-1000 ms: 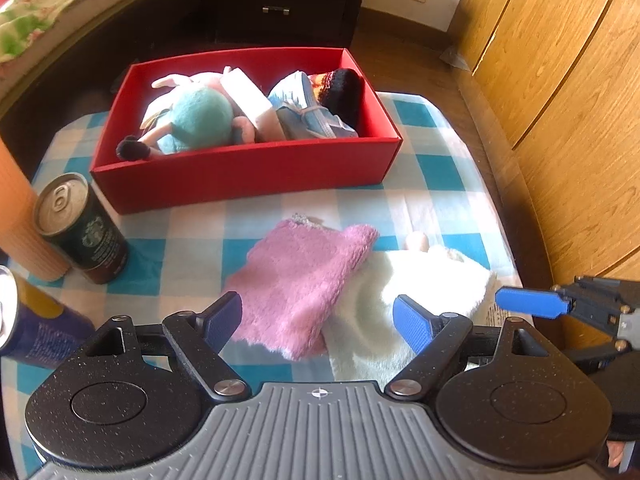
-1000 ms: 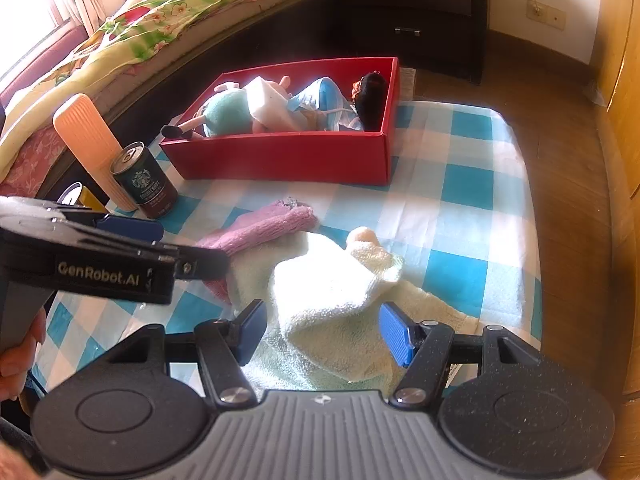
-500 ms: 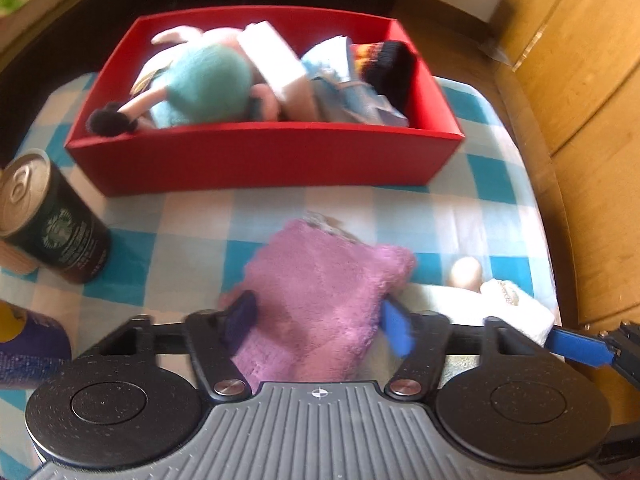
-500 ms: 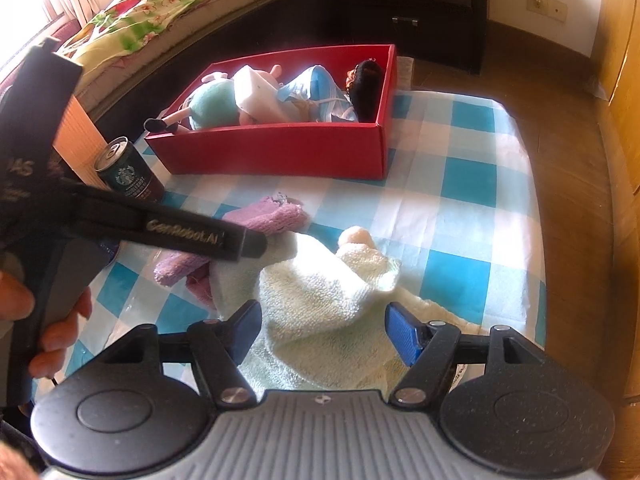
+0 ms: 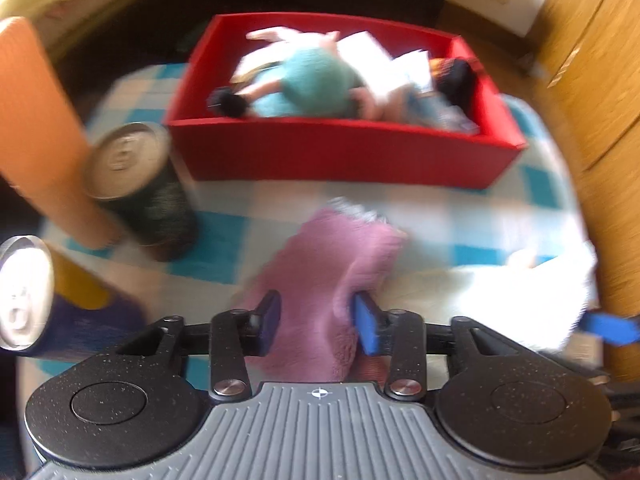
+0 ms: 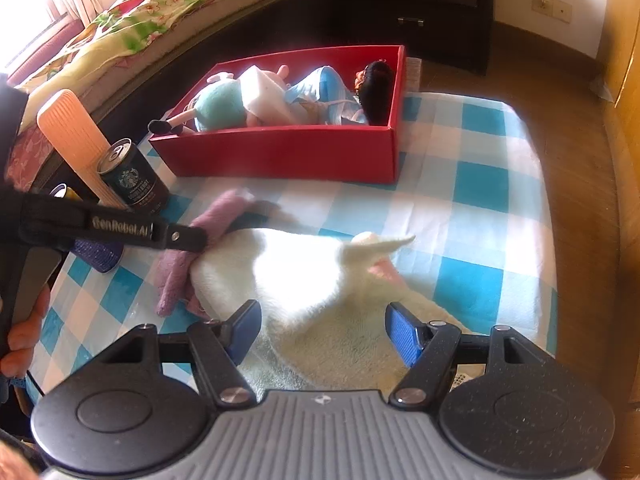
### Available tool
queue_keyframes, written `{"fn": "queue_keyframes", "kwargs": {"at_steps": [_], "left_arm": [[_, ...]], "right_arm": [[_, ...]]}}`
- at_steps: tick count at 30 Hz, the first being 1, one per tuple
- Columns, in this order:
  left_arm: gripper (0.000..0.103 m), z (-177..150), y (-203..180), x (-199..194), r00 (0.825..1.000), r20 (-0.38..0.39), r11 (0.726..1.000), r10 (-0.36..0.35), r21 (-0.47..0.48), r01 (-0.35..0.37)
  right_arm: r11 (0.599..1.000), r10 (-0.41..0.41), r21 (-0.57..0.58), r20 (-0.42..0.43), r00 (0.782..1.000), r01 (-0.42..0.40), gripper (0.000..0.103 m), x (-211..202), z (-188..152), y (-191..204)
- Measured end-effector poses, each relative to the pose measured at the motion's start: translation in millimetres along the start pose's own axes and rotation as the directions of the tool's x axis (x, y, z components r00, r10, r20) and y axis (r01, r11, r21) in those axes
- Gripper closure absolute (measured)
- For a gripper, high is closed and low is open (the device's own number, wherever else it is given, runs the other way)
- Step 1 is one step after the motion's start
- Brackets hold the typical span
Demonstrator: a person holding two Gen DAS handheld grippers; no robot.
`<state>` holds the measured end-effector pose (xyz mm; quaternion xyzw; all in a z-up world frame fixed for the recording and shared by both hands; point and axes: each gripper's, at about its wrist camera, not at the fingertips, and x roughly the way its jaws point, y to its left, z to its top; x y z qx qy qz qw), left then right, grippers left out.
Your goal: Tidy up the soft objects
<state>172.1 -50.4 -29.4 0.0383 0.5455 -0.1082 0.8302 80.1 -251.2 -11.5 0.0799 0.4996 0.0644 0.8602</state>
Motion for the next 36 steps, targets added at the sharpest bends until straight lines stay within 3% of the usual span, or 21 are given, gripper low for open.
{"fn": "queue_keyframes", "kwargs": {"at_steps": [3,6,8,10,20,23,25,26,28,30,33,36], "left_arm": [[0.063,0,15,-6,0.999,0.004,0.997,-0.051,-0.051,0.051],[0.064,-2,8,-4,0.998,0.018,0.998,0.061,0.019,-0.062],[0.062,-3,6,3,1.000,-0.011,1.000,0.026,0.018,-0.026],[0.052,-2,5,10,0.999,-0.030,0.999,-0.034,-0.004,0.034],[0.048,3,-8,41,0.998,-0.053,1.000,0.023,0.000,-0.023],[0.057,7,5,40,0.999,-0.054,0.997,-0.005,-0.074,0.001],[0.074,8,12,38,0.999,-0.047,0.994,-0.013,-0.107,0.008],[0.078,8,14,36,0.999,-0.045,0.994,-0.013,-0.107,0.008],[0.095,5,8,32,0.998,-0.024,0.998,0.052,-0.043,-0.053],[0.098,1,1,27,0.997,-0.006,0.997,0.075,0.017,-0.075],[0.099,-2,9,17,0.998,-0.015,0.997,-0.062,-0.046,0.061],[0.099,-5,15,0,0.997,0.030,0.996,-0.075,-0.055,0.076]], "right_arm": [[1.000,0.009,0.008,0.000,1.000,-0.009,0.055,1,0,0],[1.000,0.012,0.008,0.000,1.000,-0.012,0.054,3,1,1],[1.000,0.016,0.008,-0.004,1.000,-0.016,0.053,4,1,2],[1.000,0.021,-0.002,-0.010,1.000,-0.021,0.048,6,0,4],[0.999,0.031,-0.020,-0.032,0.999,-0.031,0.042,13,-1,7],[1.000,0.023,-0.016,-0.026,0.999,-0.023,0.041,12,-3,3],[1.000,0.014,-0.020,-0.029,0.999,-0.015,0.041,13,-4,1],[1.000,0.009,-0.027,-0.031,0.999,-0.010,0.041,14,-4,2],[0.999,0.007,-0.037,-0.030,1.000,-0.008,0.041,14,-5,4],[0.999,0.020,-0.028,-0.018,1.000,-0.020,0.041,11,-4,3],[1.000,0.017,0.007,0.011,1.000,-0.017,0.041,5,0,-4],[0.997,0.027,0.070,0.017,0.999,-0.028,0.040,2,3,-16]]}}
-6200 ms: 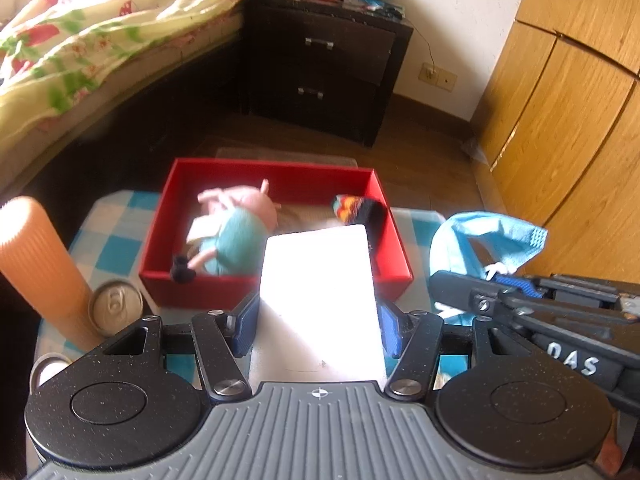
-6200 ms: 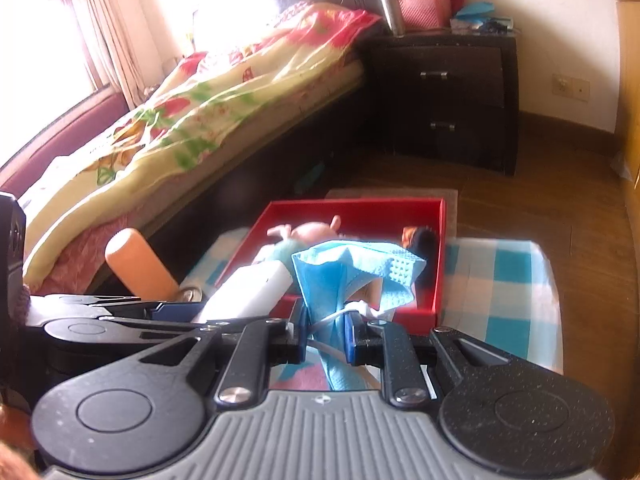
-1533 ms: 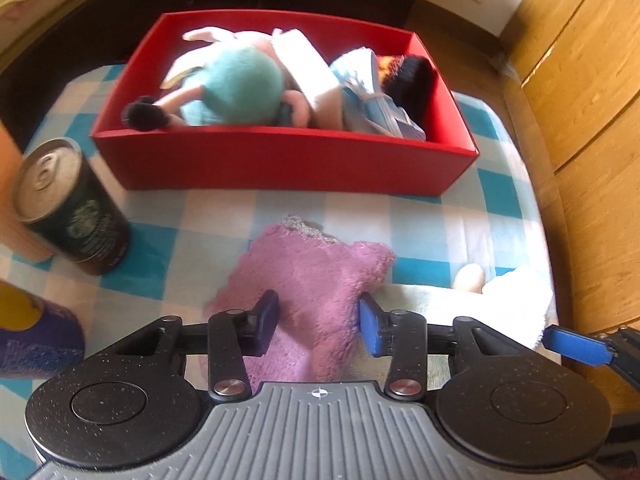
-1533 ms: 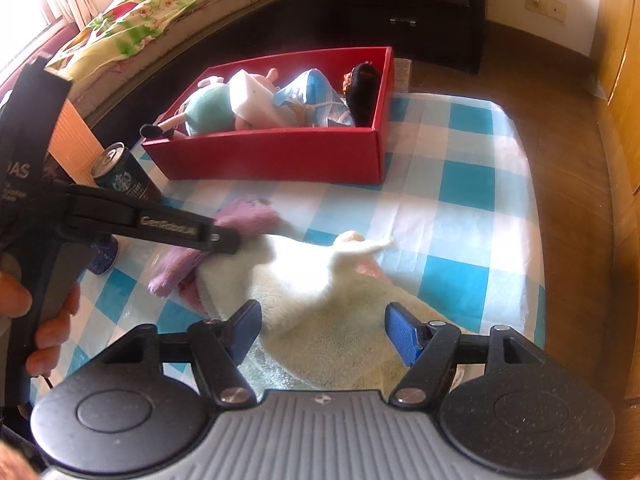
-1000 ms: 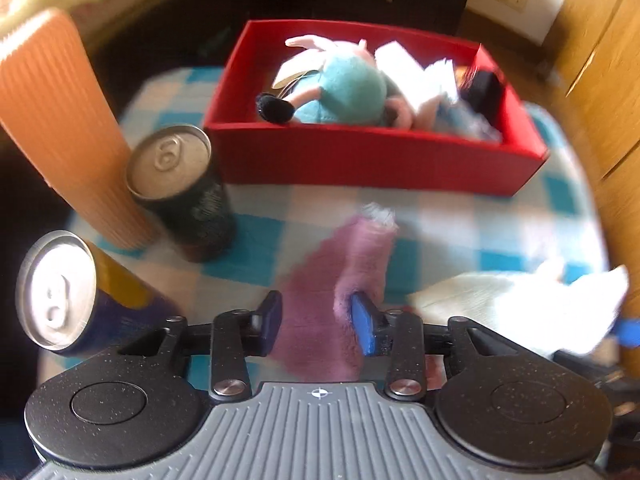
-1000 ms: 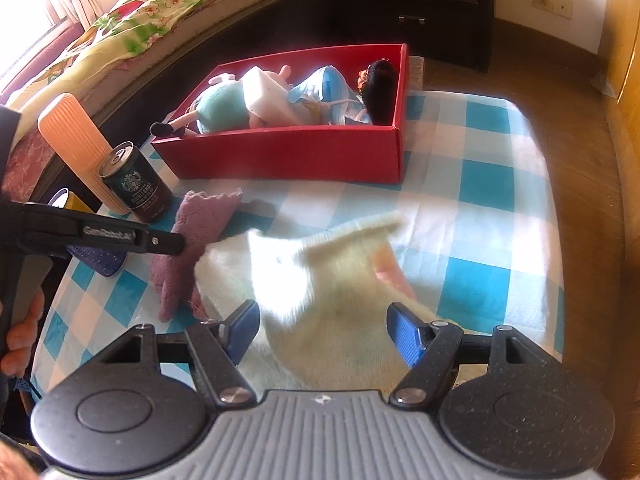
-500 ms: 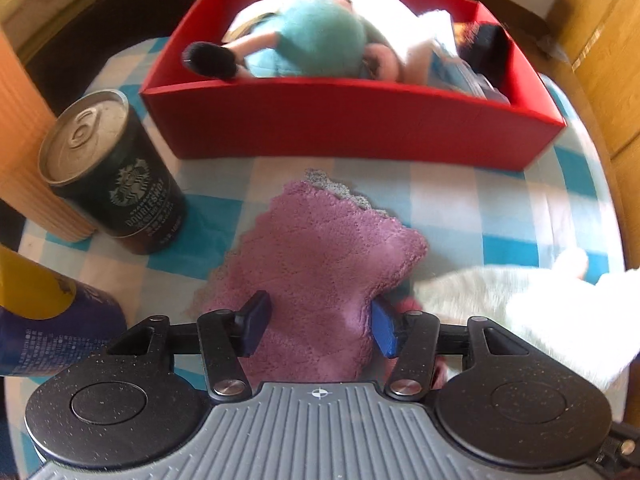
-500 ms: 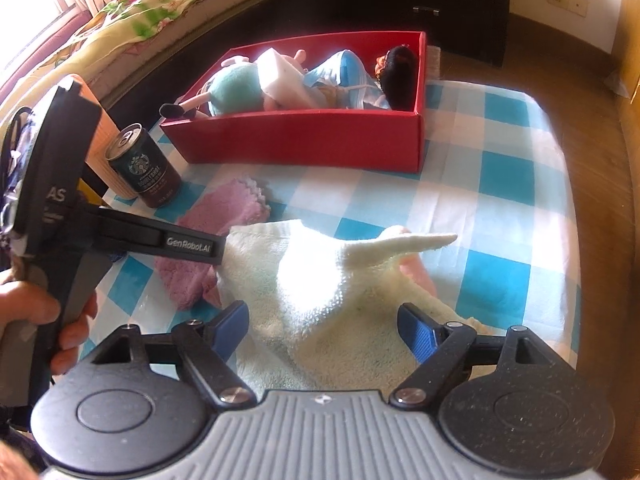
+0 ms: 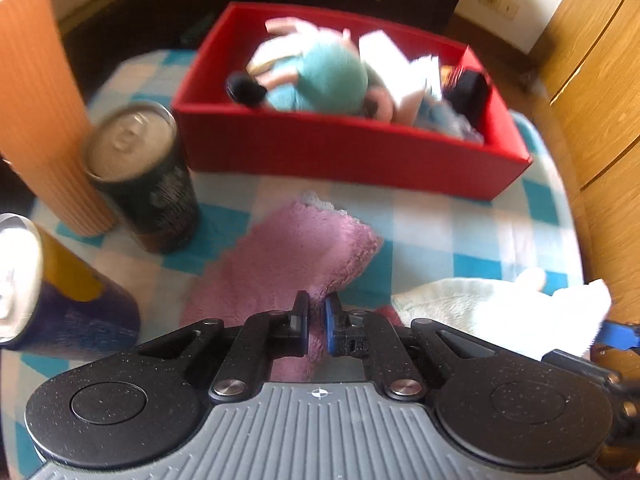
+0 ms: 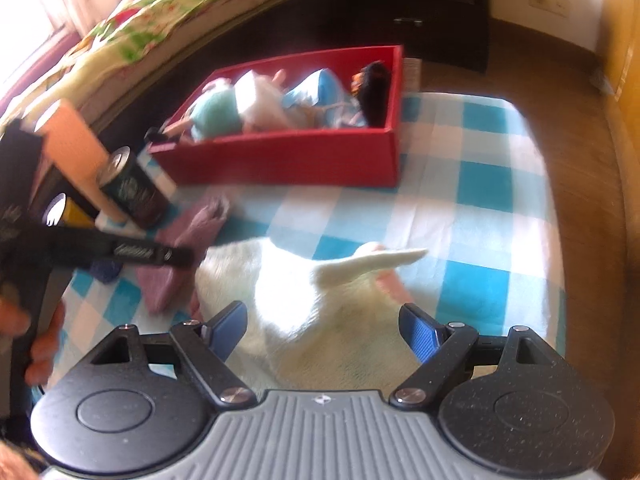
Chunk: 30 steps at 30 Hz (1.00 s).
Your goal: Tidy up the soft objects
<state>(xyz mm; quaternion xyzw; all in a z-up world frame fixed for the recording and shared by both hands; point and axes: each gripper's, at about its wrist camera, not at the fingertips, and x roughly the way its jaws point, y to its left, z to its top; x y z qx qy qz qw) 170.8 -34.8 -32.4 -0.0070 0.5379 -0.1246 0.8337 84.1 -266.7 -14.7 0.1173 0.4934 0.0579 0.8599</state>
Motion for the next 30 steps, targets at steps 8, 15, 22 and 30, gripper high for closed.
{"fn": "queue_keyframes", "kwargs": {"at_steps": [8,15,22,30], "left_arm": [[0.099,0,9,-24,0.996,0.023,0.994,-0.088,-0.067,0.090],[0.093,4,8,-26,0.994,0.031,0.992,-0.106,-0.071,0.108],[0.070,0,-4,-20,0.996,-0.001,0.996,-0.084,0.001,0.084],[0.021,2,-21,13,0.999,-0.016,0.994,0.050,0.100,-0.048]], "right_arm": [[0.995,0.016,-0.097,-0.047,0.999,-0.020,0.036,12,-15,22],[0.987,-0.026,-0.162,-0.092,0.995,0.011,0.076,20,-27,26],[0.996,0.045,-0.065,-0.114,0.993,-0.052,0.088,15,-25,6],[0.980,0.189,-0.048,-0.120,0.975,-0.195,0.103,-2,-29,14]]}}
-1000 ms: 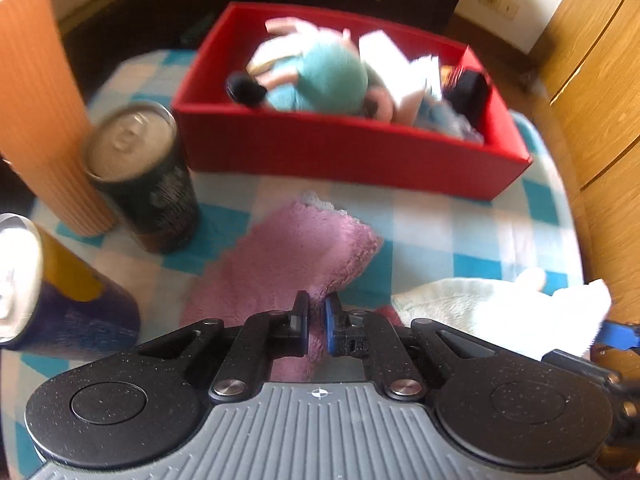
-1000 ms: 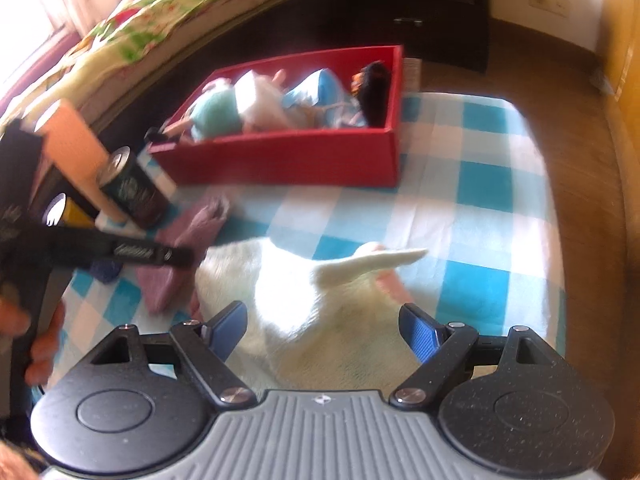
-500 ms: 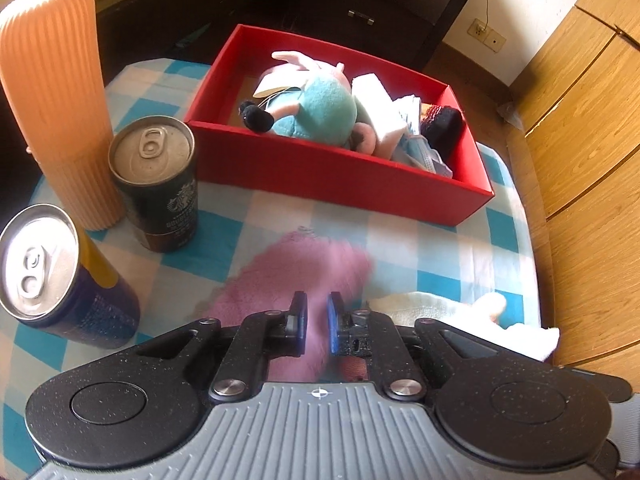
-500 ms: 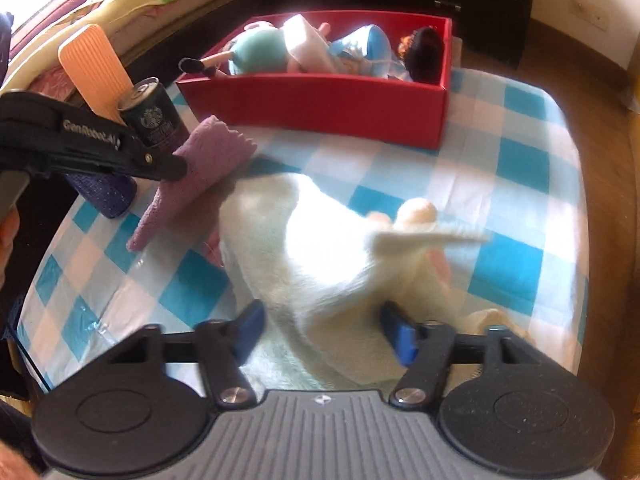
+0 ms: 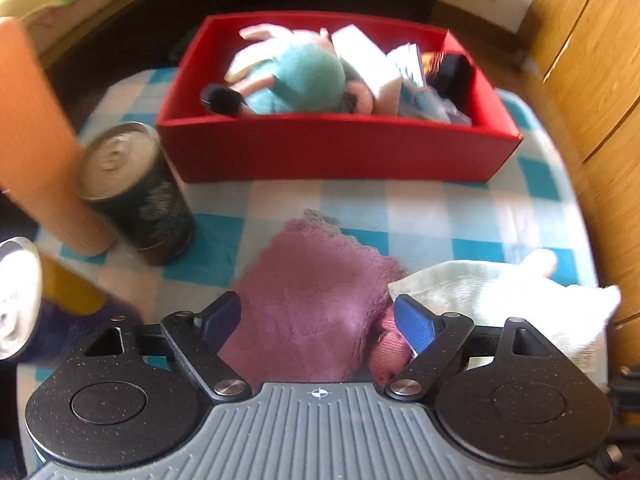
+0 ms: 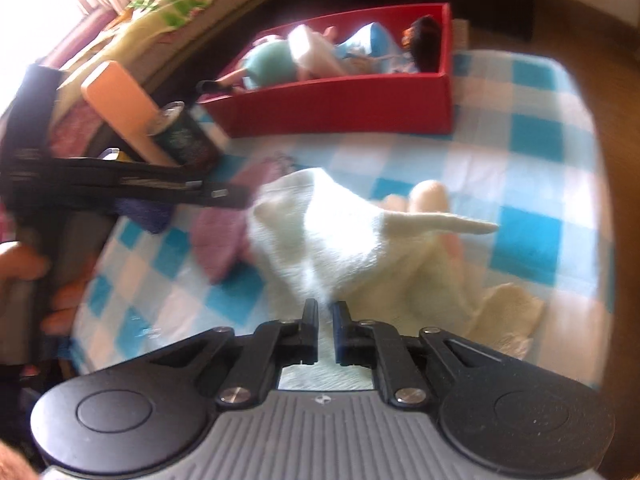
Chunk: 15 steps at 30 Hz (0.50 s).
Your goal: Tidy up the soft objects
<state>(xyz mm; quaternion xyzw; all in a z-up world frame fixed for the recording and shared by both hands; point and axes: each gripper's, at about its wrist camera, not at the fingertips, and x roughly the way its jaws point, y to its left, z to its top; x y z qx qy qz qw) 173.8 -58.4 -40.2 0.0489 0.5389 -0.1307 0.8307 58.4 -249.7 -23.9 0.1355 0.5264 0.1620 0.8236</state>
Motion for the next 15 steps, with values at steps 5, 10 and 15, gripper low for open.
{"fn": "queue_keyframes", "kwargs": {"at_steps": [5,10,15], "left_arm": [[0.028,12,-1,20,1.000,-0.001,0.997,-0.002,-0.082,0.001],[0.039,16,3,31,0.999,-0.054,0.992,-0.010,-0.130,0.003],[0.052,9,-6,32,0.998,-0.038,0.997,0.053,-0.053,-0.055]], "right_arm": [[0.997,-0.057,-0.054,-0.009,0.998,0.057,0.103,7,-5,2],[0.993,-0.115,-0.033,0.000,0.993,0.115,0.052,9,0,-1],[0.974,-0.195,-0.098,0.083,0.977,0.203,0.033,-5,4,8]]}}
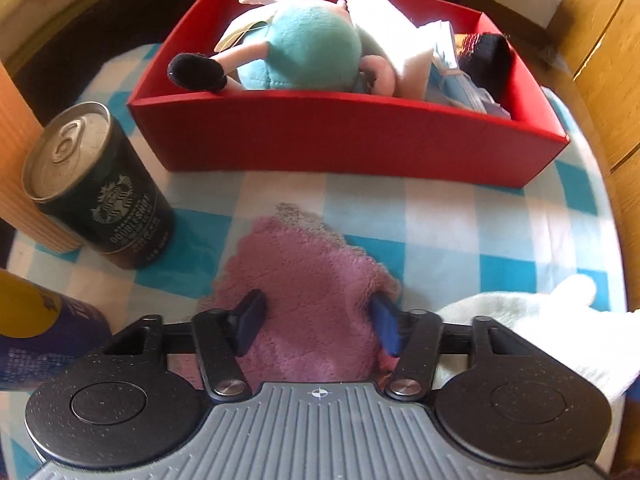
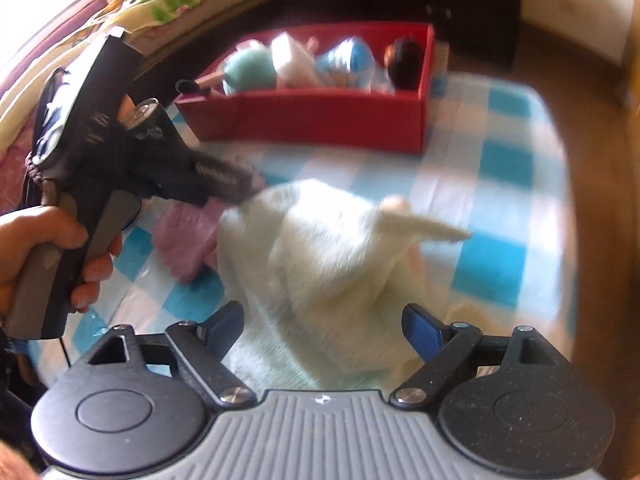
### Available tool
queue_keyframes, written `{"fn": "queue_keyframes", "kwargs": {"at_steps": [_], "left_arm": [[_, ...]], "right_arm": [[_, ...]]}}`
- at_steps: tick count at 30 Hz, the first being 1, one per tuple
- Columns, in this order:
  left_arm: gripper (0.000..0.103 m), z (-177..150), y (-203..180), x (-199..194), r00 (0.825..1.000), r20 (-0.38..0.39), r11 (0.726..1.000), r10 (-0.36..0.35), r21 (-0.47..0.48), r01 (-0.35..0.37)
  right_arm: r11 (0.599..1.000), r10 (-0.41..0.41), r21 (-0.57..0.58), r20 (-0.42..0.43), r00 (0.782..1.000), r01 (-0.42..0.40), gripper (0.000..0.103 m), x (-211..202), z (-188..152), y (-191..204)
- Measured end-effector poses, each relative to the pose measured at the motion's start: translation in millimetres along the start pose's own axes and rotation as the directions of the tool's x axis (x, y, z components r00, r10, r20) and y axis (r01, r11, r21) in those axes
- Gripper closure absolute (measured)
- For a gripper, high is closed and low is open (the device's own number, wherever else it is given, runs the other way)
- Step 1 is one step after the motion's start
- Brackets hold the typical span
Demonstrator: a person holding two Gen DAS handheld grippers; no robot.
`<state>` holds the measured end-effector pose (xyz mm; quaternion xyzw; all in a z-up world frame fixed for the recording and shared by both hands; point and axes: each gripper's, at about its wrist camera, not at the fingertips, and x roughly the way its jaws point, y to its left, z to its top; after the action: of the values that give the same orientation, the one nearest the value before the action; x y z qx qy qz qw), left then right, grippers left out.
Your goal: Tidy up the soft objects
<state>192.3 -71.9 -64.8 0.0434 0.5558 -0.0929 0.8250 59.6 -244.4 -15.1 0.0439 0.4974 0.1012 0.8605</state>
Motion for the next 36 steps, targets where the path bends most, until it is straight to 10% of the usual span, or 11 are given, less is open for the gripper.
{"fn": "queue_keyframes", "kwargs": {"at_steps": [4,9,15,22,27,34,36], "left_arm": [[0.088,-2,2,-8,1.000,0.002,1.000,-0.029,-0.012,0.029],[0.091,-4,10,-25,0.994,0.037,0.994,-0.104,-0.040,0.106],[0.091,-6,30,-45,0.979,0.068,0.971,-0.193,-0.127,0.200],[0.089,-6,47,-68,0.951,0.130,0.931,-0.281,-0.205,0.303],[0.087,-3,52,-77,0.938,0.154,0.914,-0.310,-0.225,0.339],[0.086,-3,51,-76,0.938,0.147,0.912,-0.313,-0.227,0.340],[0.085,-4,50,-75,0.938,0.145,0.912,-0.315,-0.225,0.342]], "right_arm": [[0.996,-0.050,-0.075,-0.044,0.998,0.047,0.022,16,-5,13],[0.981,-0.097,-0.181,-0.123,0.988,0.074,0.030,58,-31,33],[0.999,0.002,-0.051,-0.127,0.992,-0.009,0.082,42,-24,15],[0.983,0.173,0.077,-0.099,0.980,-0.165,0.103,15,-20,0],[0.959,0.258,0.132,-0.045,0.965,-0.250,0.103,-1,-9,-1],[0.979,0.158,0.139,-0.052,0.986,-0.149,0.102,9,-6,-5],[0.988,0.110,0.121,-0.076,0.991,-0.100,0.079,19,-6,3]]}}
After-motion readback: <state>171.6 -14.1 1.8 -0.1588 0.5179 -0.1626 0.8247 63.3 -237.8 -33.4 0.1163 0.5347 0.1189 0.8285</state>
